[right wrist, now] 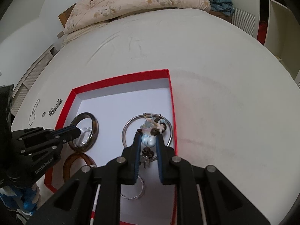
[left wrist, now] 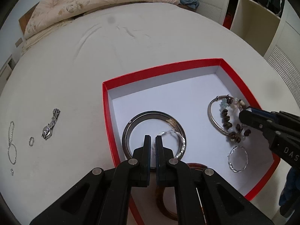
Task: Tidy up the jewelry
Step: 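Open both tools to release the hoop and bracelet in the box, then withdraw both tools from the box toward the remaining rings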
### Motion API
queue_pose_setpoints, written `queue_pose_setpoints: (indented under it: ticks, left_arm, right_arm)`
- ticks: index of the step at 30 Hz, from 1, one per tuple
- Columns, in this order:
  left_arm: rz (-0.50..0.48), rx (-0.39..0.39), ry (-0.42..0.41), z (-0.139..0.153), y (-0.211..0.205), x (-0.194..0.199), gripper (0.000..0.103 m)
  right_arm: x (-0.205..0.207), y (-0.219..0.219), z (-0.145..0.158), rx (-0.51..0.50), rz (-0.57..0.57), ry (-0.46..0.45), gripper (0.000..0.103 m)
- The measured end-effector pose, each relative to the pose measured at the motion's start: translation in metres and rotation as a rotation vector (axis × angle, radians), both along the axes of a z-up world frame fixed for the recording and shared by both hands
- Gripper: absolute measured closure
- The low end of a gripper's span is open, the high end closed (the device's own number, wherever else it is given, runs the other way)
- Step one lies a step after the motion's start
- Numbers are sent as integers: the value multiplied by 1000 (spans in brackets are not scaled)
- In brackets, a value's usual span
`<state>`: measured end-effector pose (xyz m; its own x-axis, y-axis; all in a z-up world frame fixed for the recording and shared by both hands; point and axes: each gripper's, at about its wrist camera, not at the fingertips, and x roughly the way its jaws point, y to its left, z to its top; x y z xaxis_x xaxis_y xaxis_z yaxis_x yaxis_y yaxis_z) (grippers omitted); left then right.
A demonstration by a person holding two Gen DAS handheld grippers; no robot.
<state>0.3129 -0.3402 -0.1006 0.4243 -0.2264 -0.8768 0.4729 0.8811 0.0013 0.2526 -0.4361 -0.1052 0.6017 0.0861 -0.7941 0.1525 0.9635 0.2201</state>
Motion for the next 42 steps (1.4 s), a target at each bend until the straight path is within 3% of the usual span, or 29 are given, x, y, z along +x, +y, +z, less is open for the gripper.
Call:
queue_pose_setpoints:
  ticks: [5, 11, 16, 20, 32, 42]
  left_arm:
    - [2, 0, 8, 3, 0, -2, 93]
    - [0, -15, 2, 15, 8, -10, 88]
    - [8, -28, -16, 35, 22, -22, 85]
    - [16, -43, -39, 54, 37, -37, 74]
    - [45, -52, -131, 108, 88, -95, 54]
    - [115, -60, -162, 132, 151, -137, 51]
  right_arm:
    - [-3, 3, 3, -5, -1, 5, 85]
    - [-12, 10, 12, -20, 6, 0, 74]
    - [-23, 14, 26, -30, -2, -8, 73]
    - [-35, 19, 40, -35, -7, -21, 73]
    - [-88, 53, 94, -31, -16, -96, 72]
    - [-126, 89, 112, -14, -10, -118, 72]
